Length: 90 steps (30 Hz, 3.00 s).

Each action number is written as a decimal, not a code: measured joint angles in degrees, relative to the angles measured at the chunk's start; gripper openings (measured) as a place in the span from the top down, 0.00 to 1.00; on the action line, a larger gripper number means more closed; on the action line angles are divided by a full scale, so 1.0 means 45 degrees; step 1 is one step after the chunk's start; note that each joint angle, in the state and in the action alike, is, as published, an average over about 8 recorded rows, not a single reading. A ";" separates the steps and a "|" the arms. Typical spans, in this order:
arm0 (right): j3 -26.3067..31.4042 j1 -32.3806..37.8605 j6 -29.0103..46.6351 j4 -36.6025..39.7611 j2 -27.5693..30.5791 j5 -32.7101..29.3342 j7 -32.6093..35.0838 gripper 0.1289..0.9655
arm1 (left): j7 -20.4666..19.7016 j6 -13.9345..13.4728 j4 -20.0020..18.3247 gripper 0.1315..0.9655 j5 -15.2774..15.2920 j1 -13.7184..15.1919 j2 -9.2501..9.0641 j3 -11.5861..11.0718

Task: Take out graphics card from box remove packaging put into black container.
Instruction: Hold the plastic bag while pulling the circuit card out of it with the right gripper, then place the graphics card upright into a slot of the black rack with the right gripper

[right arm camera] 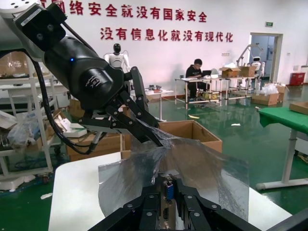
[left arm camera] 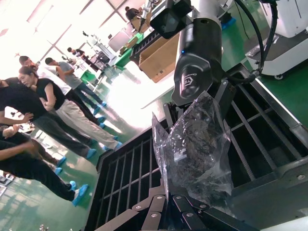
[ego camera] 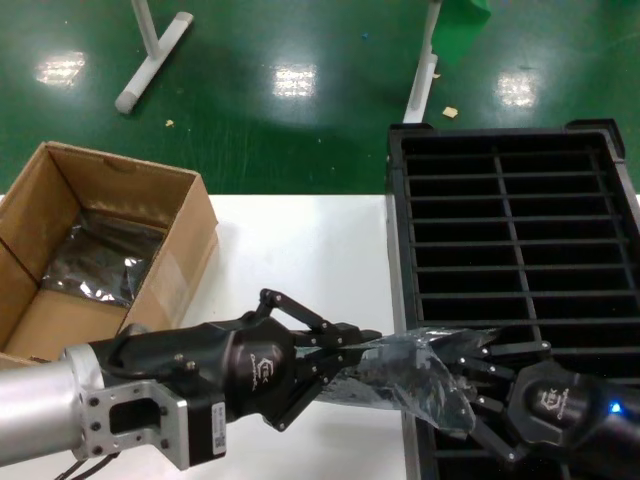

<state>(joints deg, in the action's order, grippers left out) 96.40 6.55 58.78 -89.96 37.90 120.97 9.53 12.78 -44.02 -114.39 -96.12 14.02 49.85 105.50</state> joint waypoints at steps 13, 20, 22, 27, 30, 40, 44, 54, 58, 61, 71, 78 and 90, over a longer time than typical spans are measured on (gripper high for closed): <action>-0.0072 -0.0033 -0.0090 -0.0021 -0.0021 0.0015 -0.0044 0.92 | 0.0449 -0.0153 0.0423 0.99 -0.0119 -0.0050 0.0162 -0.0130; -0.0045 -0.0025 -0.0159 -0.0056 -0.0008 -0.0037 -0.0123 0.92 | 0.0927 -0.0335 0.0784 0.99 -0.0448 -0.0421 0.0444 -0.0411; -0.0029 -0.0019 -0.0176 -0.0067 -0.0002 -0.0053 -0.0153 0.92 | 0.1048 -0.0378 0.0873 0.99 -0.0562 -0.0530 0.0517 -0.0514; 0.0017 0.0012 -0.0253 -0.0102 0.0005 -0.0119 -0.0220 0.92 | 0.1325 -0.0460 0.1093 0.99 -0.0920 -0.0784 0.0727 -0.0925; 0.0058 0.0071 -0.0354 -0.0122 0.0001 -0.0199 -0.0273 0.92 | 0.1522 -0.0515 0.1242 0.99 -0.1237 -0.1013 0.0895 -0.1343; 0.0295 0.0541 -0.1102 -0.0234 -0.0087 -0.0744 -0.0601 0.92 | 0.3010 -0.1168 0.2374 0.99 -0.2738 -0.2455 0.1218 -0.3462; 0.0477 0.0783 -0.1590 -0.0393 -0.0100 -0.1141 -0.0862 0.92 | 0.3977 -0.1745 0.3197 0.99 -0.3420 -0.3030 0.1031 -0.4340; 0.1471 0.1484 -0.3523 -0.1146 0.0086 -0.3498 -0.2126 0.92 | 0.5990 -0.3840 0.5682 0.99 -0.5316 -0.3211 -0.0073 -0.5706; 0.1941 0.1832 -0.4499 -0.1487 0.0111 -0.5229 -0.3092 0.92 | 0.6298 -0.4803 0.6666 0.99 -0.6197 -0.2911 -0.0668 -0.6014; 0.1948 0.1990 -0.4906 -0.1898 0.0179 -0.6609 -0.4075 0.92 | 0.6513 -0.5533 0.7532 0.99 -0.6739 -0.2575 -0.1084 -0.6134; -0.1248 0.2269 -0.3136 -0.5385 0.3949 -0.6699 -0.8989 0.92 | 0.7594 -0.7874 1.1739 0.99 -0.7353 -0.0563 -0.2028 -0.5806; -0.1020 0.3902 -0.2039 -0.6099 0.5595 -0.6299 -1.1273 0.92 | 0.8703 -0.9316 1.5209 0.99 -0.7187 0.1165 -0.2414 -0.5106; 0.1295 0.8390 0.2019 -0.6226 0.6165 -0.7766 -1.2474 0.92 | 1.0612 -1.0162 1.9894 0.99 -0.9558 0.3614 -0.2413 -0.1354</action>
<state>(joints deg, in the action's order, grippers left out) 102.23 44.31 67.87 -117.98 65.64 86.02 -46.61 60.53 -89.75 -24.87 -139.13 30.29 38.99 99.41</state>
